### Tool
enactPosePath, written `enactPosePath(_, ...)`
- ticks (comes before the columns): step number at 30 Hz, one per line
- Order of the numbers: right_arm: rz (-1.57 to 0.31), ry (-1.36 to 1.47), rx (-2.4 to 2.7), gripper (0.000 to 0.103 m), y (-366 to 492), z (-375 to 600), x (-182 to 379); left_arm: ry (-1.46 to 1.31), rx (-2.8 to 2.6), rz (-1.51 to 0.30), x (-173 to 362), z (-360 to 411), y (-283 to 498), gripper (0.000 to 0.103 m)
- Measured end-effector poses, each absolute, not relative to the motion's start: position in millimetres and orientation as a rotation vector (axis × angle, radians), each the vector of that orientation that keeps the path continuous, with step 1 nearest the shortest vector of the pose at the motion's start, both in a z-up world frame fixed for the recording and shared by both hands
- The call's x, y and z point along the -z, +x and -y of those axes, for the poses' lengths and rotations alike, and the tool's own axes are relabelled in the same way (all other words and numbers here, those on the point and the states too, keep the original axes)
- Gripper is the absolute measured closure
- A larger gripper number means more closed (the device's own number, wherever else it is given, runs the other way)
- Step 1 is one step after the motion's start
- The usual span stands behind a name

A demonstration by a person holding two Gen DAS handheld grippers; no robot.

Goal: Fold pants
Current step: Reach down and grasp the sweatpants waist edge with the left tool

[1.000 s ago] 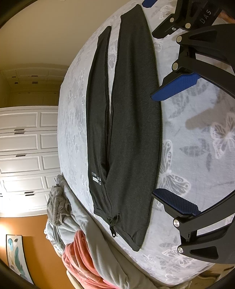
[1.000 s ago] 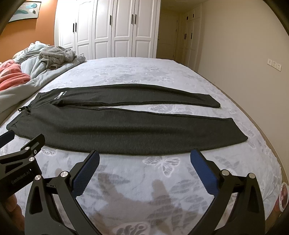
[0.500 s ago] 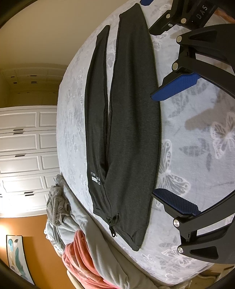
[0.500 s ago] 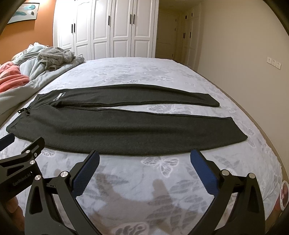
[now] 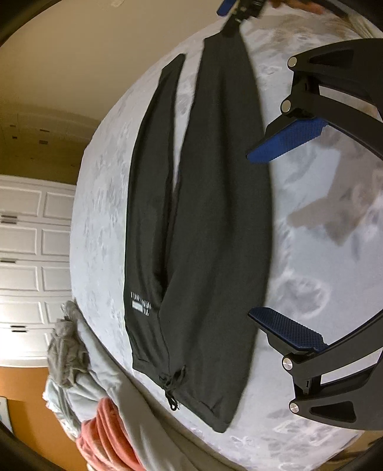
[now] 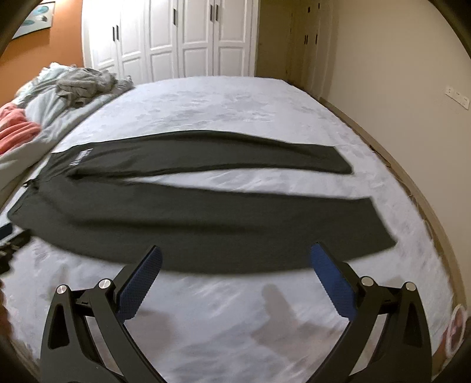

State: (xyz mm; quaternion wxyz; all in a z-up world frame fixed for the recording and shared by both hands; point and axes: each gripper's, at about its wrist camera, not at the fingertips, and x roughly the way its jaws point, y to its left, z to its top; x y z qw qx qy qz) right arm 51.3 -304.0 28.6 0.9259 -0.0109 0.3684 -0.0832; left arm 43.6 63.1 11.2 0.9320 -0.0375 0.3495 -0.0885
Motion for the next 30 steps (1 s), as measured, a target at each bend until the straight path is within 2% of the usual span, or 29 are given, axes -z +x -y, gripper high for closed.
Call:
enactPosePath(4, -0.773, 0.049, 0.216, 0.005, 113.6, 381.4, -31.7, -0.157, 0.134, -0.624, -33.6, -95.6, 85.7, 0.006)
enactPosePath(10, -0.801, 0.178, 0.306, 0.005, 218.9, 476.8, -17.6, -0.156, -0.087, -0.718, -35.5, -161.4, 211.6, 0.007)
enactPosePath(17, -0.873, 0.207, 0.389, 0.005, 308.7, 533.9, 24.4, -0.214, -0.235, -0.794, -9.2, -230.0, 333.5, 0.007)
enactPosePath(22, -0.936, 0.191, 0.405, 0.008, 341.1, 548.3, 53.8, -0.265, -0.242, -0.858, 36.8, -232.6, 365.9, 0.007)
enactPosePath(24, -0.931, 0.222, 0.342, 0.032, 345.7, 547.9, 60.3, -0.211, -0.239, -0.894, 52.5, -215.9, 363.7, 0.007)
enactPosePath(25, -0.901, 0.229, 0.318, 0.039, 344.7, 547.0, 58.4, -0.183, -0.224, -0.901, 56.1, -210.6, 369.1, 0.007)
enactPosePath(27, -0.889, 0.256, 0.256, 0.078, 344.6, 545.5, 56.5, -0.147, -0.219, -0.91, 58.0, -202.2, 367.9, 0.007)
enactPosePath(28, -0.879, 0.275, 0.231, 0.09, 342.7, 544.6, 53.6, -0.148, -0.216, -0.904, 55.2, -203.9, 372.7, 0.007)
enactPosePath(29, -0.861, 0.281, 0.219, 0.096, 340.0, 542.8, 49.5, -0.154, -0.215, -0.89, 50.6, -208.4, 371.9, 0.007)
enactPosePath(30, -0.843, 0.257, 0.224, 0.096, 337.7, 539.7, 45.4, -0.166, -0.22, -0.878, 46.2, -214.3, 373.9, 0.007)
